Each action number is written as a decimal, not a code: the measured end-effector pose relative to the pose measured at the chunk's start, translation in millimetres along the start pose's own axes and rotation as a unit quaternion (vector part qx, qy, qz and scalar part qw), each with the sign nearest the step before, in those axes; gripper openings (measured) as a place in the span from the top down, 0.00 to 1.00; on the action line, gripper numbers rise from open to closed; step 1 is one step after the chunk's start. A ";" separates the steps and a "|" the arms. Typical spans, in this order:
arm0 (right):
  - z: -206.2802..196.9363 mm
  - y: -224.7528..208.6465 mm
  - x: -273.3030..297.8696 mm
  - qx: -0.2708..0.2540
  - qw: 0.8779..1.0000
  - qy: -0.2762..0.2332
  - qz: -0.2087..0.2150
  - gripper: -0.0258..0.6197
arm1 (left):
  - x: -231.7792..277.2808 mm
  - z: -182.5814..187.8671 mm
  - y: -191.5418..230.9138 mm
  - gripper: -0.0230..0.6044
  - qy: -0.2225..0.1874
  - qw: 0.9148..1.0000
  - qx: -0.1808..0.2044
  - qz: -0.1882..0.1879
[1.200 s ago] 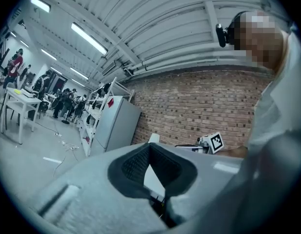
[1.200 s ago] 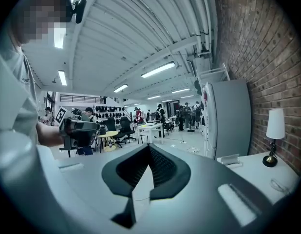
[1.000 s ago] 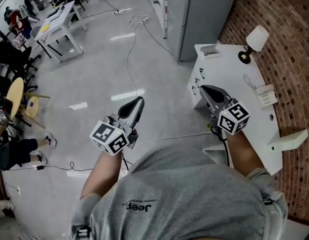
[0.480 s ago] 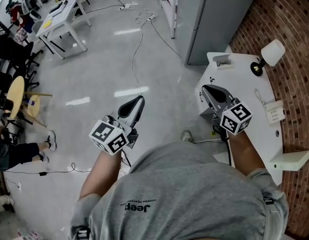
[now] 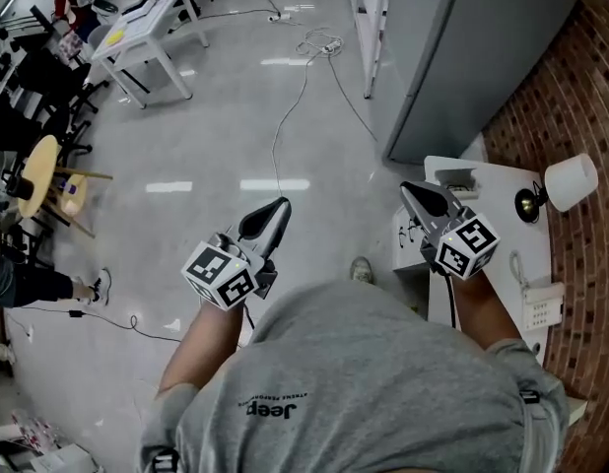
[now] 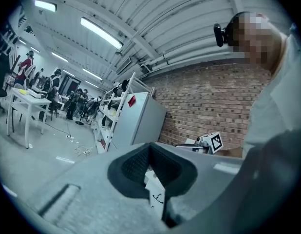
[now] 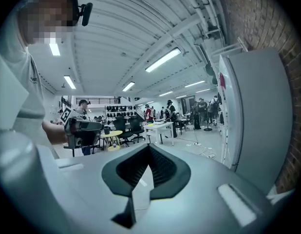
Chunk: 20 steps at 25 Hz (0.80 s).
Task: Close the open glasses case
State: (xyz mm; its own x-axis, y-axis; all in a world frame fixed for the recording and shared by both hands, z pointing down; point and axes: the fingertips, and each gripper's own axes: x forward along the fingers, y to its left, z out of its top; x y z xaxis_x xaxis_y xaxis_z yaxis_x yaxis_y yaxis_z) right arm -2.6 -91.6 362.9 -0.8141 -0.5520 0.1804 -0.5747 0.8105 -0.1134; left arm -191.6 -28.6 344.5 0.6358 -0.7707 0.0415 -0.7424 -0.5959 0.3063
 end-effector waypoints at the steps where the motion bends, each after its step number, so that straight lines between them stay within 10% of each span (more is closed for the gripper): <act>1: 4.4 -19.6 5.7 0.001 1.000 0.000 0.007 0.95 | 20.1 4.7 2.7 0.97 -0.002 1.000 0.001 0.003; 9: 33.6 -142.6 37.8 -0.002 0.999 -0.001 0.041 0.95 | 153.1 39.0 25.4 0.97 -0.008 1.000 0.008 0.017; 20: 44.5 -181.9 98.7 0.005 1.000 0.004 0.026 0.95 | 193.7 61.4 97.9 0.97 -0.006 1.000 0.001 -0.001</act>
State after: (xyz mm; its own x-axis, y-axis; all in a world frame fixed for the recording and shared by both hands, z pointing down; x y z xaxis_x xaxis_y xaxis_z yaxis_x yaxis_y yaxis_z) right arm 17.9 -302.2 357.8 -0.8425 -0.5068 0.1826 -0.5319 0.8363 -0.1332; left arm -154.1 -250.1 324.1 0.6350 -0.7720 0.0298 -0.7412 -0.5979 0.3052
